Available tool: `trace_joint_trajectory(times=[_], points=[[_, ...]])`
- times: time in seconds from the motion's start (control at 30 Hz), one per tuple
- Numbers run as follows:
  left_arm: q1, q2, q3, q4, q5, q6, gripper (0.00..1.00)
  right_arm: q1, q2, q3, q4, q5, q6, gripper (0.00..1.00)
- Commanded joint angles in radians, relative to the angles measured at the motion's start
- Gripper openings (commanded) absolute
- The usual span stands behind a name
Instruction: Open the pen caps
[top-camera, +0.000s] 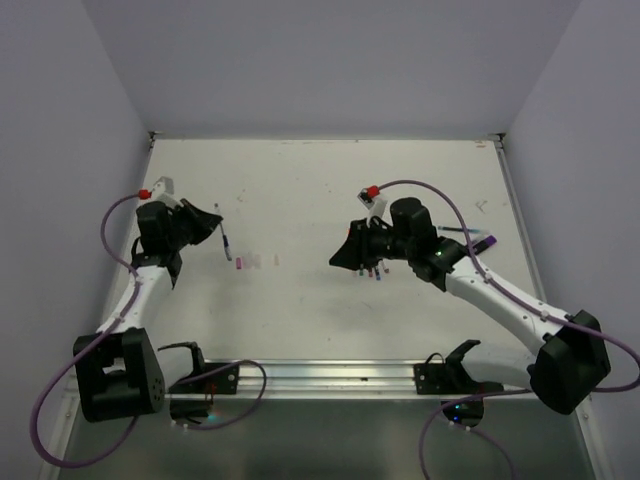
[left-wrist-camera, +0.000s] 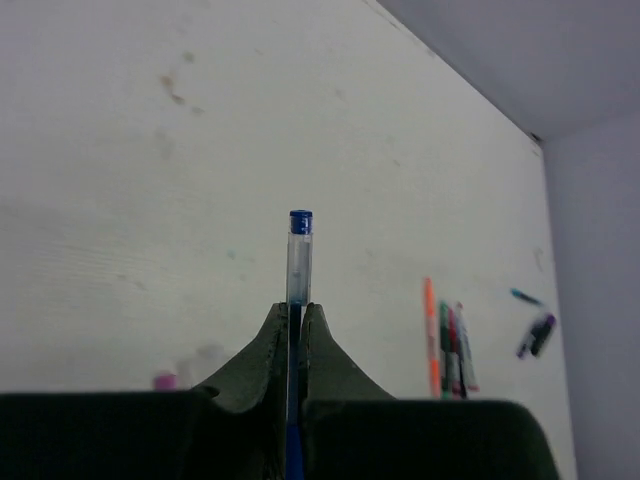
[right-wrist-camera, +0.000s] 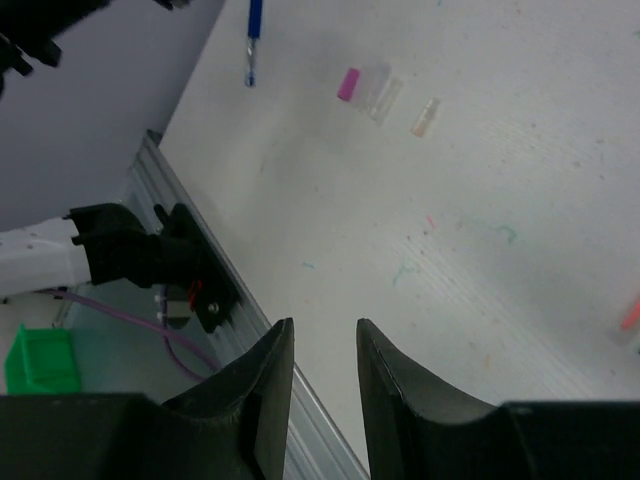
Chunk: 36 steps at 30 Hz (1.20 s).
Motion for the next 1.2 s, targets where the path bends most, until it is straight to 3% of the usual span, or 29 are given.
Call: trace_joint_trajectory(times=[0.0,0.03,0.13,0.47,1.17], points=[[-0.118,-0.093,-0.111,0.282,0.294,-0.127,0.00,0.045,0.074,-0.050,0.348,-0.118,0.138,0.36],[-0.135,-0.122,-0.142,0.398,0.337,-0.211,0.00,0.059,0.091,-0.044,0.369,-0.118,0.143,0.36],[-0.219,-0.154,-0.179,0.461,0.350,-0.268,0.00,0.107,0.143,-0.037,0.451,-0.113,0.160,0.36],[-0.399,-0.245,-0.202,0.300,0.194,-0.343,0.00,0.229,0.218,-0.040,0.650,-0.055,0.218,0.38],[-0.511,-0.315,-0.215,0.246,0.135,-0.350,0.00,0.275,0.313,0.016,0.638,0.135,0.160,0.39]])
